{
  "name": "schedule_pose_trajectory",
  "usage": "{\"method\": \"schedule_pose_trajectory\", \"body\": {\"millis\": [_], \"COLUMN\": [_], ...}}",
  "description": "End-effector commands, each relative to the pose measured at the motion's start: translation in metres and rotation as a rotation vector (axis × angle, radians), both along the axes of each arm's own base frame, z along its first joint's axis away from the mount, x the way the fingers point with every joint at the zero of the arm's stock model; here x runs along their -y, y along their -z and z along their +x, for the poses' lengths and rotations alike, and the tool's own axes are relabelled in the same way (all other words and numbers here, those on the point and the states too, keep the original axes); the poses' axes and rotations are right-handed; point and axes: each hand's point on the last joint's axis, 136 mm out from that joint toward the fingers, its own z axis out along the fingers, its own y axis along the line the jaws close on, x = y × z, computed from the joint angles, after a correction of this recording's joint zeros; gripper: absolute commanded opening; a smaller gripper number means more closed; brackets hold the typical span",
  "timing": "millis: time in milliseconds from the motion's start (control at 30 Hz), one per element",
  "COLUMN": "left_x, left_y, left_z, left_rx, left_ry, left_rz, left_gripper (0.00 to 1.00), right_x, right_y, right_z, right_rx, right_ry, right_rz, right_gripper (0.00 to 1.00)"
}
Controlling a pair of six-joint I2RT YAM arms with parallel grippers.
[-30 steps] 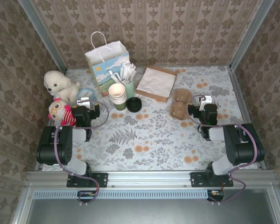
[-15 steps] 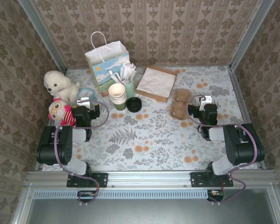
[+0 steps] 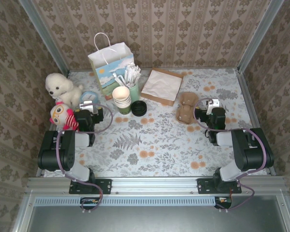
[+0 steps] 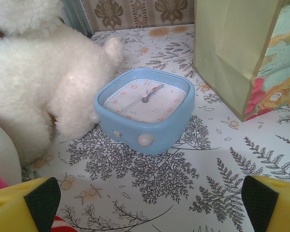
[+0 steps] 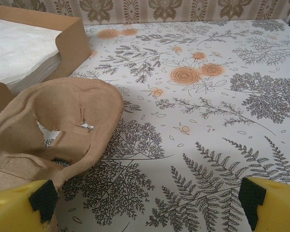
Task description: Pack the takeout coffee
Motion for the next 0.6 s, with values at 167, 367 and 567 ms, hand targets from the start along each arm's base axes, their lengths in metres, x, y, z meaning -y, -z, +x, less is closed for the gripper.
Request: {"method": "schedule_pose_trajectory", "body": {"millis": [167,367,567], "left_x": [-0.021,-0.021,0.025], "left_y": [-0.07,-0.097,-0.09], "left_z": [-0.043,-0.097,-0.115], "left_rx": [0.107,0.031,-0.186], "left_ry": [-0.186,-0.384,-0.277], "left_rz": [-0.02,-0.214,-0.513], "left_gripper": [1.0,1.0,1.0], "right_x": [0.028,-0.001,-0.068], "right_y": [-0.043,-0.073,-0.093], "right_z": [-0.005,-0.012,-0.021], "right_rx": [-0.023,-0.133,-0.233], "right_ry": [0.195,0.196,0.089], "right_rz": [0.033,0.17,0.443], "right_gripper": [1.0,1.0,1.0]}}
